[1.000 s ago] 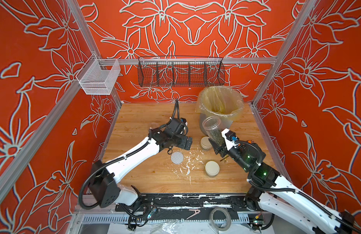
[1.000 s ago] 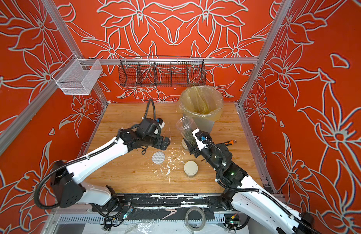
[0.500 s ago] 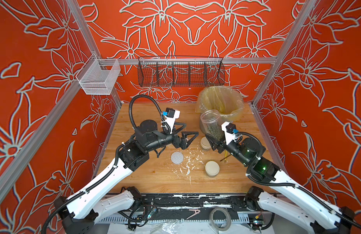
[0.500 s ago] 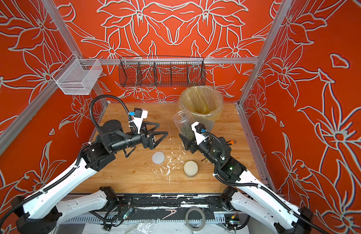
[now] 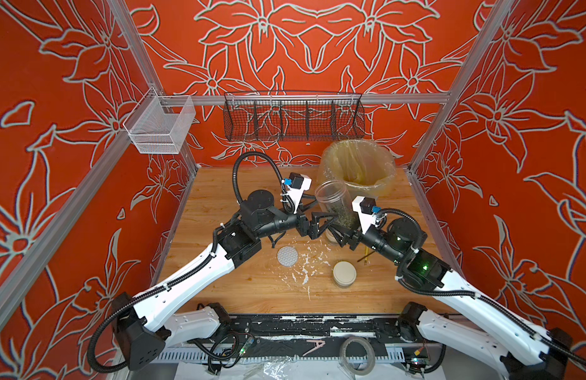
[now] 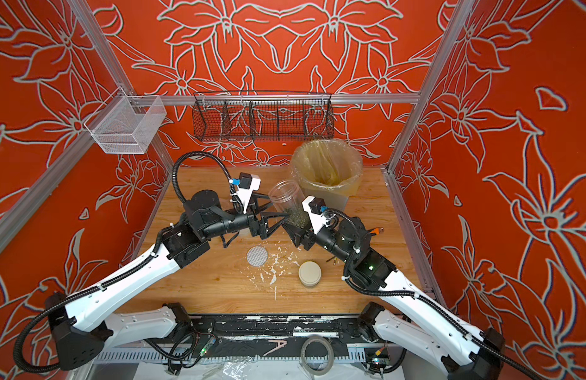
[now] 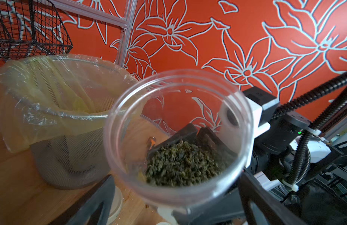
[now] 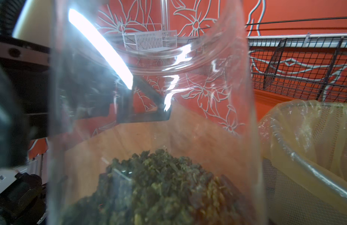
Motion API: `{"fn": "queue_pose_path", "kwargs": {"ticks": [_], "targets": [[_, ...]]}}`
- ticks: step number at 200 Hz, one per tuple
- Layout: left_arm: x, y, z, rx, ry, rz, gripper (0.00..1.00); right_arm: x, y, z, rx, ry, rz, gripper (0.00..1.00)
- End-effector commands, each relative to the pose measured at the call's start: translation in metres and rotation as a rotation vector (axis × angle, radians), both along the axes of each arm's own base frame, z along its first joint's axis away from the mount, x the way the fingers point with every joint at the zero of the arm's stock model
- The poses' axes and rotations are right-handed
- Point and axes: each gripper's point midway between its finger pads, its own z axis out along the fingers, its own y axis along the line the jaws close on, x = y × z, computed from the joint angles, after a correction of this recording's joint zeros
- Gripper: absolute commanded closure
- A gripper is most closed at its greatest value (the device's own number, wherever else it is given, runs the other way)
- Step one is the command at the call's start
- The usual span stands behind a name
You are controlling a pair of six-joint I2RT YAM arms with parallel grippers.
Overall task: Empty moldy tea leaves from jars
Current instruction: Adjust the jar.
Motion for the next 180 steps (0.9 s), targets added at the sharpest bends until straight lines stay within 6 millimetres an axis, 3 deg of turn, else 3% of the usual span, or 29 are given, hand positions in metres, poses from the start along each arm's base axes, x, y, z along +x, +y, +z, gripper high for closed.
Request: {"fn": "queue_pose_path", "kwargs": {"ticks": [1, 29, 50, 109, 123, 135, 147, 180], "targets": [[0.002, -0.006, 0.034, -0.108, -0.061, -0.012, 0.02, -0.009, 0.005, 0.028, 0.057, -0.052, 0.058, 0.68], [0.015, -0.014, 0.031, -0.135, -0.013, -0.001, 0.0, -0.008, 0.007, 0.023, 0.036, -0.063, 0.063, 0.68], [0.02, -0.015, 0.032, -0.156, 0.01, 0.012, 0.05, -0.007, 0.007, 0.021, 0.021, -0.069, 0.057, 0.68], [0.032, -0.015, 0.021, -0.126, 0.154, 0.068, 0.32, -0.006, 0.009, 0.016, 0.011, -0.075, 0.063, 0.66], [0.036, -0.016, 0.017, -0.12, 0.199, 0.081, 0.34, -0.008, 0.01, 0.014, -0.005, -0.093, 0.074, 0.56], [0.039, -0.017, 0.016, -0.124, 0.244, 0.094, 0.34, -0.009, 0.009, 0.016, -0.007, -0.113, 0.071, 0.37], [0.041, -0.017, 0.017, -0.128, 0.279, 0.107, 0.34, -0.007, 0.005, 0.018, 0.001, -0.138, 0.051, 0.23], [0.05, -0.013, 0.015, -0.126, 0.373, 0.169, 0.34, -0.002, -0.006, 0.028, 0.047, -0.257, -0.032, 0.05]]}}
